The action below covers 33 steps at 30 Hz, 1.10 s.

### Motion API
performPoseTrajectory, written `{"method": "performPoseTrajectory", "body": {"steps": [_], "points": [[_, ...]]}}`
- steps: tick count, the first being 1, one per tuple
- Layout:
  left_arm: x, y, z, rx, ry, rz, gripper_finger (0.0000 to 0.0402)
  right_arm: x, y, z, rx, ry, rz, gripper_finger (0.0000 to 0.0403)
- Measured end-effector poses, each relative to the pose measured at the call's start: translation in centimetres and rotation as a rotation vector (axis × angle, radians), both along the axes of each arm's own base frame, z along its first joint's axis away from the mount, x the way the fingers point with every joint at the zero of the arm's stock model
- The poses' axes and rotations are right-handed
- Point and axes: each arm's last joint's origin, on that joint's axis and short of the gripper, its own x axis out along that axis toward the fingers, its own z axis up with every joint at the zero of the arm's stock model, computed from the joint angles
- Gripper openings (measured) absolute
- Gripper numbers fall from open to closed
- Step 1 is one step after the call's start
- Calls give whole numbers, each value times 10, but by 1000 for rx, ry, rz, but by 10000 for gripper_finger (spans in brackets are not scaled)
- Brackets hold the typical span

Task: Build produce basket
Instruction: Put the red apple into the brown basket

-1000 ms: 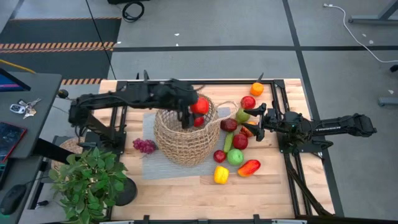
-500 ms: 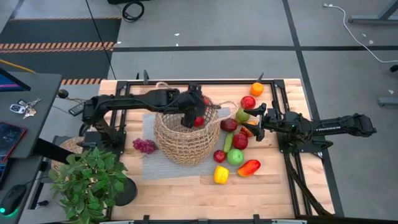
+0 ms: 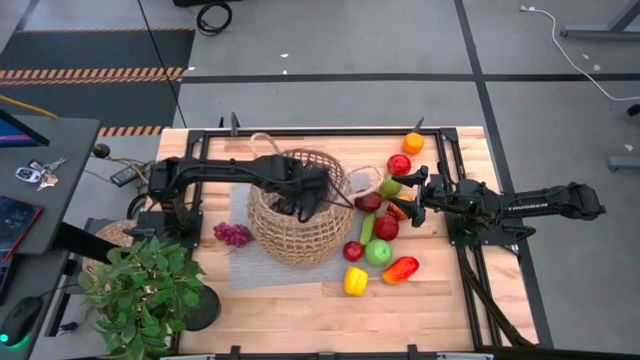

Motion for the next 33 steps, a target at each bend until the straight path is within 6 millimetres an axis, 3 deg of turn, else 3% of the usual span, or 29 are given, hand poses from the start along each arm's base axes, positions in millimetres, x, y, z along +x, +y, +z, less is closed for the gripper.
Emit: {"method": "performPoseTrajectory", "body": {"steps": [11, 23, 33], "points": [[-1, -1, -20, -44, 35, 60, 332, 0, 0, 0, 0, 0, 0, 348], [-9, -2, -62, -75, 61, 55, 332, 0, 0, 0, 0, 0, 0, 348], [-7, 1, -69, -74, 20, 64, 332, 0, 0, 0, 0, -1, 0, 348]]}}
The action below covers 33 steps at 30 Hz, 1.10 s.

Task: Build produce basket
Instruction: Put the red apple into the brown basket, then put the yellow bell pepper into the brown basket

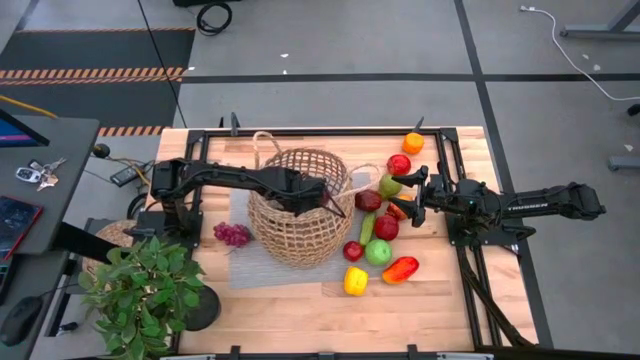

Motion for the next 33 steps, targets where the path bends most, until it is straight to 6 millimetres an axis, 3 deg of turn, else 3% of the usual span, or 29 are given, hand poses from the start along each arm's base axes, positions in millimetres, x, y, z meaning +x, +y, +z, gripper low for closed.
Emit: {"method": "performPoseTrajectory", "body": {"steps": [13, 17, 22, 28, 33], "points": [[2, 0, 0, 4, -31, 32, 368, 0, 0, 0, 0, 0, 0, 348], [4, -1, 7, 125, -43, 100, 384, 0, 0, 0, 0, 0, 0, 348], [6, -9, 33, 304, -30, 138, 387, 0, 0, 0, 0, 1, 0, 348], [8, -6, 75, 519, -158, 203, 387, 0, 0, 0, 0, 1, 0, 348], [-1, 1, 115, 526, -299, 305, 387, 0, 0, 0, 0, 1, 0, 348]]}}
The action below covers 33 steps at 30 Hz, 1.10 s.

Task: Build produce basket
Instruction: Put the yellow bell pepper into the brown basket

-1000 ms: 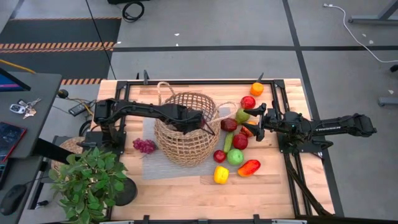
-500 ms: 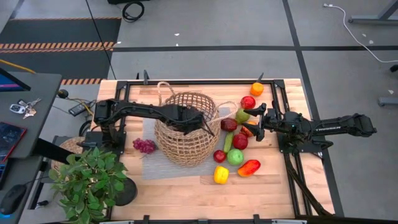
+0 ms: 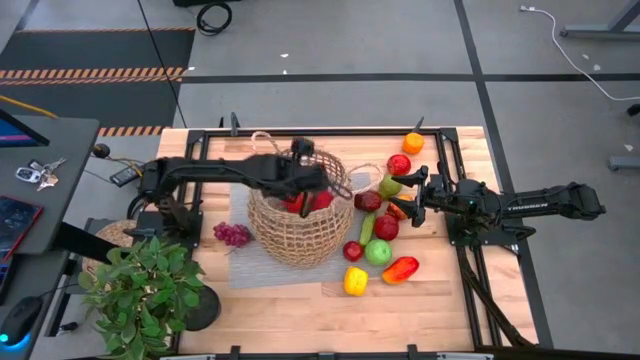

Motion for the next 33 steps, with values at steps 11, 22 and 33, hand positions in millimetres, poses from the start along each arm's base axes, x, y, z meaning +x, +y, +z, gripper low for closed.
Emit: {"method": "performPoseTrajectory", "body": {"steps": [11, 22, 33], "points": [[-61, -9, 114, -298, -607, -87, 386, 0, 0, 0, 0, 0, 0, 348], [-157, -25, 163, -683, -904, -300, 386, 0, 0, 0, 0, 0, 0, 348], [-205, -38, 79, -766, -1129, -403, 386, 0, 0, 0, 0, 0, 0, 348]]}}
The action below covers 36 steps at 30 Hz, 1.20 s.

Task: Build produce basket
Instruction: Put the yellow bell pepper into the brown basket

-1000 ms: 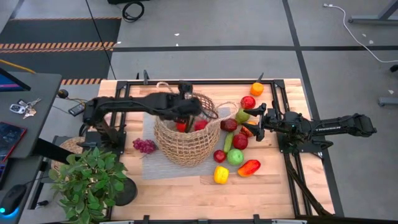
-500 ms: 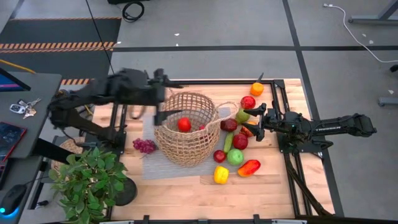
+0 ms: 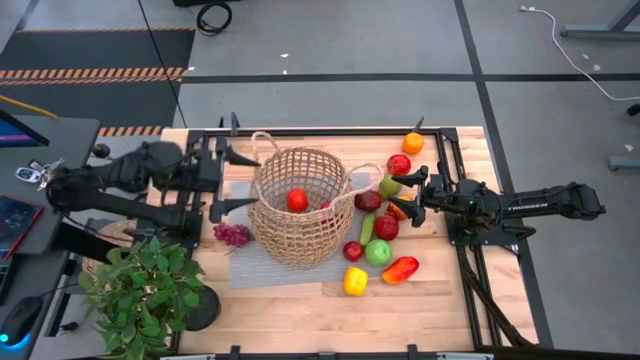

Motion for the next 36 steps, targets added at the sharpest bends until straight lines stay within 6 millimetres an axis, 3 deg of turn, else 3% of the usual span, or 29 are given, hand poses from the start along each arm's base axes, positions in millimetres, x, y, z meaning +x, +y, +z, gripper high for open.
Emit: {"method": "performPoseTrajectory", "body": {"steps": [11, 26, 36], "points": [[-39, 1, -63, -130, -270, -7, 386, 0, 0, 0, 0, 0, 0, 348], [-46, 1, -155, -267, -398, -24, 386, 0, 0, 0, 0, 0, 0, 348], [-52, 1, -181, -317, -466, -39, 386, 0, 0, 0, 0, 0, 0, 348]]}}
